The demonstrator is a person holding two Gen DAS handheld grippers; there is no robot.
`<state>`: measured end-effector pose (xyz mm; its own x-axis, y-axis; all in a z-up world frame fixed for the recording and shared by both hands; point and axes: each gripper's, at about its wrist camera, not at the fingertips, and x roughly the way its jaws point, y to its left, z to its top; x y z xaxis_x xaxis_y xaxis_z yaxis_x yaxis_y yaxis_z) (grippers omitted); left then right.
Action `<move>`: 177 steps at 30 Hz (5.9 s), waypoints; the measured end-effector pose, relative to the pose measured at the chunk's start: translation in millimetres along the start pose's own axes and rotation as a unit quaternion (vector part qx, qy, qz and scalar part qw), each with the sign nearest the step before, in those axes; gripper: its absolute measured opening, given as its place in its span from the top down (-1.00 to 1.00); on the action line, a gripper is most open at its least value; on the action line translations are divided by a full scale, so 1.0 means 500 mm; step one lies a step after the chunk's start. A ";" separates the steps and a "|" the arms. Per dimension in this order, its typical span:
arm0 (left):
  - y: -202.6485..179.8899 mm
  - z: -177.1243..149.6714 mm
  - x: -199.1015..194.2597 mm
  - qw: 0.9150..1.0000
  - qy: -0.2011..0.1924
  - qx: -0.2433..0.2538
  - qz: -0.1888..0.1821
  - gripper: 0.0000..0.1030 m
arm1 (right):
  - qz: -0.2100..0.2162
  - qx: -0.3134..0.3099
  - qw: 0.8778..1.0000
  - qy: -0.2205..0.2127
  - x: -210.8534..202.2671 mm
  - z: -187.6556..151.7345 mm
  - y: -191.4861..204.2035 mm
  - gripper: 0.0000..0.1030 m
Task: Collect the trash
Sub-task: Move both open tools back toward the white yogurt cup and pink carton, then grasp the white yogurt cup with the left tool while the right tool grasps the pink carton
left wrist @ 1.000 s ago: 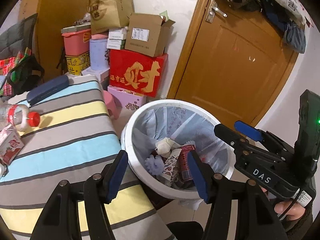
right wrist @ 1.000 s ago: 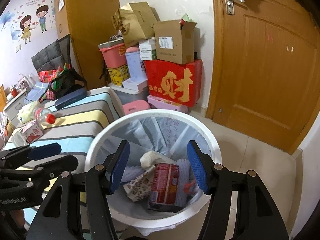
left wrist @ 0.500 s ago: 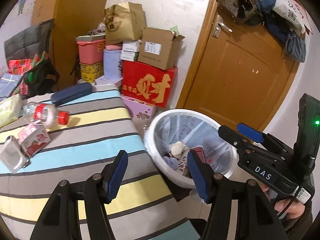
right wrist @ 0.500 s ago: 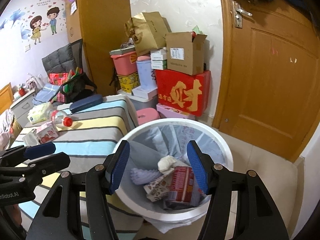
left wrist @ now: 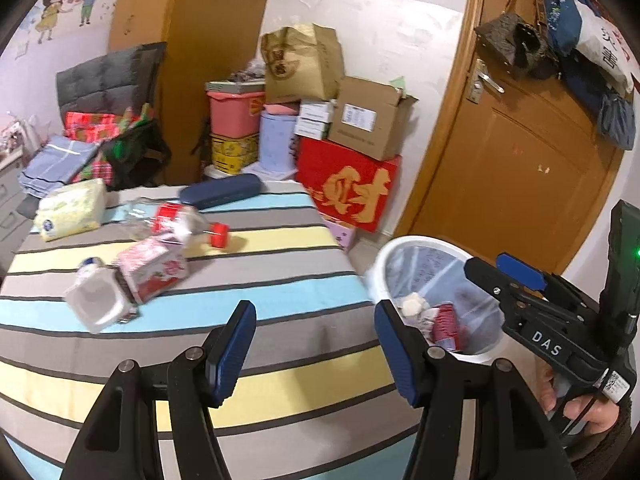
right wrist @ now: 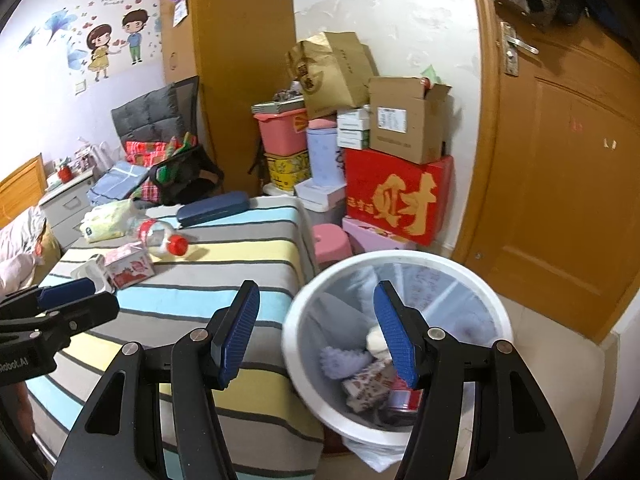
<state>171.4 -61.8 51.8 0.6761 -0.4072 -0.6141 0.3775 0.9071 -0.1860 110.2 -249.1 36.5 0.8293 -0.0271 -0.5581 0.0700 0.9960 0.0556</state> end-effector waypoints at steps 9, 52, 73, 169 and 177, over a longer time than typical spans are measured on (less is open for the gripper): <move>0.109 -0.003 -0.037 0.998 -0.011 -0.033 0.050 -0.19 | 0.031 -0.015 0.999 0.005 0.022 0.007 0.060 -0.19; 0.469 -0.022 0.114 0.984 0.066 -0.123 0.112 0.24 | 0.133 -0.070 0.985 0.087 0.201 0.026 0.285 -0.19; 0.544 -0.043 0.040 0.974 0.041 -0.135 0.175 0.73 | 0.146 -0.017 0.984 0.105 0.236 0.037 0.384 -0.19; 0.531 -0.039 0.083 0.979 0.041 -0.149 0.130 0.78 | 0.128 -0.054 0.983 0.122 0.240 0.004 0.325 0.26; 0.474 -0.034 0.042 0.983 0.024 -0.131 0.123 0.78 | 0.136 -0.036 0.985 0.103 0.203 0.013 0.301 0.26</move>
<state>264.4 146.1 -18.4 0.6940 -0.1724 -0.6990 0.0255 0.9762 -0.2154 208.6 -102.3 -6.4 0.6806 0.2525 -0.6878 -0.1854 0.9675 0.1718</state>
